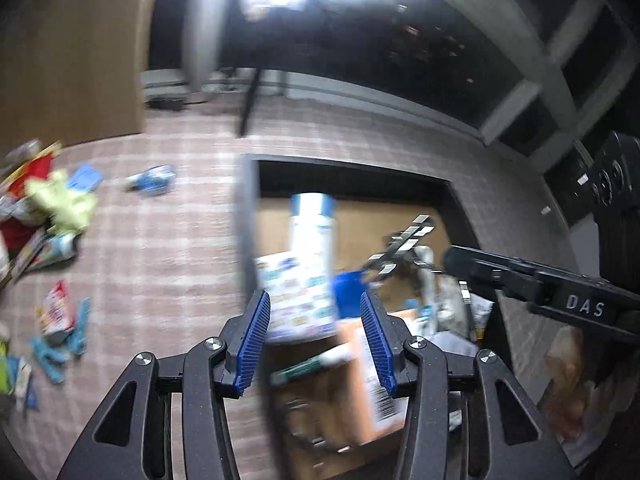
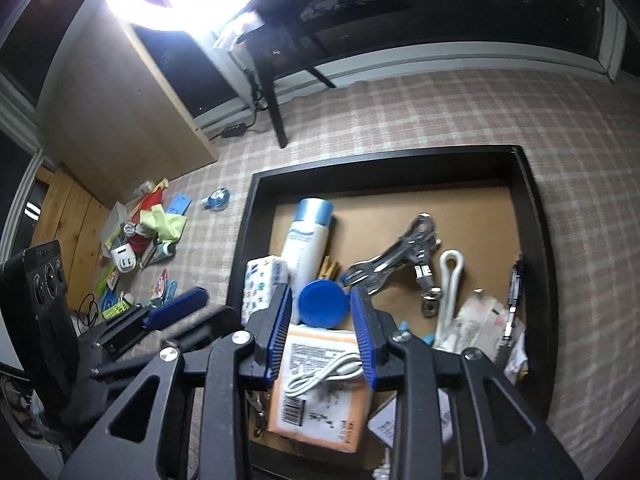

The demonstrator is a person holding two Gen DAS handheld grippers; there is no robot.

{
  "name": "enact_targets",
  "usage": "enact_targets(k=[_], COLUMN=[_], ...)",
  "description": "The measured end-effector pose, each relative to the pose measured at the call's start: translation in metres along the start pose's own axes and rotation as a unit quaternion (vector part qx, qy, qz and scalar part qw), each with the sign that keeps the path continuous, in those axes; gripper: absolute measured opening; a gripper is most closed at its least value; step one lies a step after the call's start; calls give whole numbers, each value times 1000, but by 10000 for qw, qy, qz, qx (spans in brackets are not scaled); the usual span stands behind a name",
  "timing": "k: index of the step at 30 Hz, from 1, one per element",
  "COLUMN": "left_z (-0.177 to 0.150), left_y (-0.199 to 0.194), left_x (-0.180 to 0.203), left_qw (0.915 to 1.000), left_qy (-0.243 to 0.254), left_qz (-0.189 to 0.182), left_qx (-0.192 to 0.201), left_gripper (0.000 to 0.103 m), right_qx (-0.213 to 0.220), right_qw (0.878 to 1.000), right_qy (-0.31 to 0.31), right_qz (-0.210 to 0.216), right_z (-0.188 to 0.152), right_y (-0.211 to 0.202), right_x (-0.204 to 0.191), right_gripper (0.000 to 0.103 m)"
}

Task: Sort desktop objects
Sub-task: 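Carry the blue tape measure over the tray and release it, then move both grippers back over the pile of items, then grasp the yellow shuttlecock with the left gripper while the right grasps the white cable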

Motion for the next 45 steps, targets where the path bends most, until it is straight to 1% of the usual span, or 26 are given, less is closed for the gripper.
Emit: enact_targets(k=[4,7,10,13,17,20,23,26,31,33,35,38,40,44,45], left_z=[-12,-26,-42,-57,-76,-89,-96,-97,-97,-97,-97,-96,-93,-90,-89], left_y=[-27,-53,-79,-105,-132,-145,-148,-144,-131,-128,-126,-126,-125,-120,-119], left_x=[-52,-96,-145,-185,-229,-259,-280,-295,-311,-315,-318,-328,-331,-335,-336], left_qw=[9984,9948,9876,9795,9689,9621,9576,9554,9538,9539,9536,9508,9508,9505,9508], left_qy=[-456,-797,-1296,-1664,-2071,-2363,-2575,-2719,-2861,-2877,-2887,-2979,-2971,-2988,-2983], left_qz=[301,568,776,955,1130,1131,1061,922,697,637,643,579,601,617,614], left_qx=[147,276,426,610,752,759,740,689,600,569,559,617,642,592,571], left_gripper=[45,45,45,45,46,50,52,53,53,53,50,50,50,41,40], right_qx=[-82,-133,-195,-291,-476,-617,-838,-1126,-1327,-1405,-1508,-1618,-1664,-1700,-1706], right_qw=[9997,9988,9969,9948,9889,9829,9759,9683,9621,9605,9584,9554,9541,9520,9514], right_qy=[-214,-440,-689,-883,-1252,-1513,-1710,-1851,-2006,-2017,-2034,-2063,-2066,-2086,-2104], right_qz=[118,197,313,424,651,850,1070,1241,1281,1308,1316,1361,1393,1457,1462], right_z=[-4,-7,-12,-18,-30,-43,-57,-72,-83,-85,-87,-88,-88,-90,-90], right_y=[9,16,27,38,59,75,97,122,150,159,169,180,185,190,191], right_x=[-28,-56,-92,-123,-177,-219,-261,-299,-337,-347,-355,-362,-365,-370,-372], right_gripper=[31,31,31,31,31,31,31,31,31,31,31,29,29,29,29])
Point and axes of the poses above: each gripper's, at about its wrist camera, not at the fingertips, and y roughly the way its jaws point, x to its right, z to its top, the point moved 3 cm from there along y, roughly the way its jaws point, and after that the axes turned 5 degrees about -z, right-handed, at the moved point
